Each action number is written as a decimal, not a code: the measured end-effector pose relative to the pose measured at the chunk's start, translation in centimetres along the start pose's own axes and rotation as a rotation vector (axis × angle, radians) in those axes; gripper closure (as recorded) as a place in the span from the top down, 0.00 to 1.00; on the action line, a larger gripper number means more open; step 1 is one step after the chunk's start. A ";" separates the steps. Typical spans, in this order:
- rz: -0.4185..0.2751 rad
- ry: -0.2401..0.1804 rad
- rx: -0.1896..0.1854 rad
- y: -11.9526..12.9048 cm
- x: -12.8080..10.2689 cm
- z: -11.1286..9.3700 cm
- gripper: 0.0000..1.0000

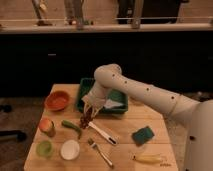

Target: Place grapes in plastic cup

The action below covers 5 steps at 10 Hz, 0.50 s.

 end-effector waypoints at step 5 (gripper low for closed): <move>-0.107 -0.047 0.041 -3.3 -3.4 0.0 0.00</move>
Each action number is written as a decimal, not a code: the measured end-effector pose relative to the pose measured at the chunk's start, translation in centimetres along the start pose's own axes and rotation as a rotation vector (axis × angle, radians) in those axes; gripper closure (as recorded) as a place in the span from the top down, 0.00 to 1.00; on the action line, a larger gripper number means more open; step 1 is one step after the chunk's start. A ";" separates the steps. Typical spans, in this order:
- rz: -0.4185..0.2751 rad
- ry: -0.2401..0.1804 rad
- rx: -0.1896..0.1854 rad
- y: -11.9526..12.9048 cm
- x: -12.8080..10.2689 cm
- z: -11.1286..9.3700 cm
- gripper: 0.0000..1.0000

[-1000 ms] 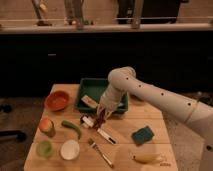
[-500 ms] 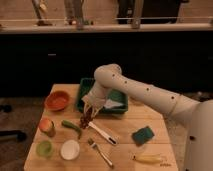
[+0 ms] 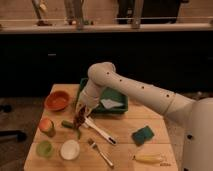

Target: Place grapes in plastic cup

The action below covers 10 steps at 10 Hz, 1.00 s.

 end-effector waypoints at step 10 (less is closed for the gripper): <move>-0.186 -0.104 -0.042 -5.0 -8.1 4.9 0.00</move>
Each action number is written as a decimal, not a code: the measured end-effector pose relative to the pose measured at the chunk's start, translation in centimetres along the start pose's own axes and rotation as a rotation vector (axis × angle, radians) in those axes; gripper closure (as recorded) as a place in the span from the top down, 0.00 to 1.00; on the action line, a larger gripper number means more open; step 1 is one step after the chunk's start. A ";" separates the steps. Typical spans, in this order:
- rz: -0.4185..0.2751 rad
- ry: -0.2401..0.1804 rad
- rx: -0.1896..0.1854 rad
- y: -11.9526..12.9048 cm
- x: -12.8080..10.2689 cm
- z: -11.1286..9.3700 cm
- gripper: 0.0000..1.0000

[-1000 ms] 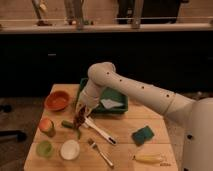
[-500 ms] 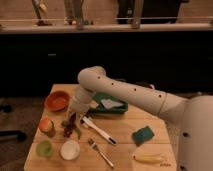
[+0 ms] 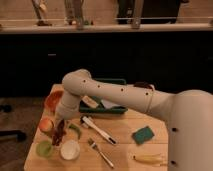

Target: Place grapes in plastic cup

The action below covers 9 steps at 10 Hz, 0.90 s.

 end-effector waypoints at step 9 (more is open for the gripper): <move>-0.025 -0.013 0.003 -1.1 -0.5 0.7 0.00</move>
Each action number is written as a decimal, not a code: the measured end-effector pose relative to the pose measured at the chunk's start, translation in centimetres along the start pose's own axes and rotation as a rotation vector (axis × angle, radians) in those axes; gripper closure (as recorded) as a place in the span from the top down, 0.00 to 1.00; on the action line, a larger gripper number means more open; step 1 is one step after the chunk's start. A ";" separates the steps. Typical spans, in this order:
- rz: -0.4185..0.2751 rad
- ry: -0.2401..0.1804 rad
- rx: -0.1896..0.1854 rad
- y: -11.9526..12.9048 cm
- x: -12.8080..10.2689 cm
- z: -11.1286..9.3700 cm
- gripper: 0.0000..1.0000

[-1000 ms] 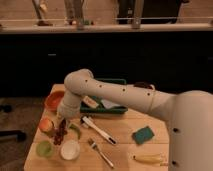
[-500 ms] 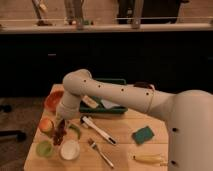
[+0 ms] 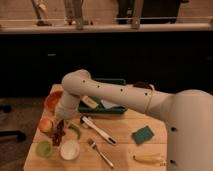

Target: Place grapes in plastic cup

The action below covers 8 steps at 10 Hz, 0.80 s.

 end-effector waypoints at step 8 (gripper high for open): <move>-0.115 -0.075 -0.025 -5.1 -3.7 4.1 0.00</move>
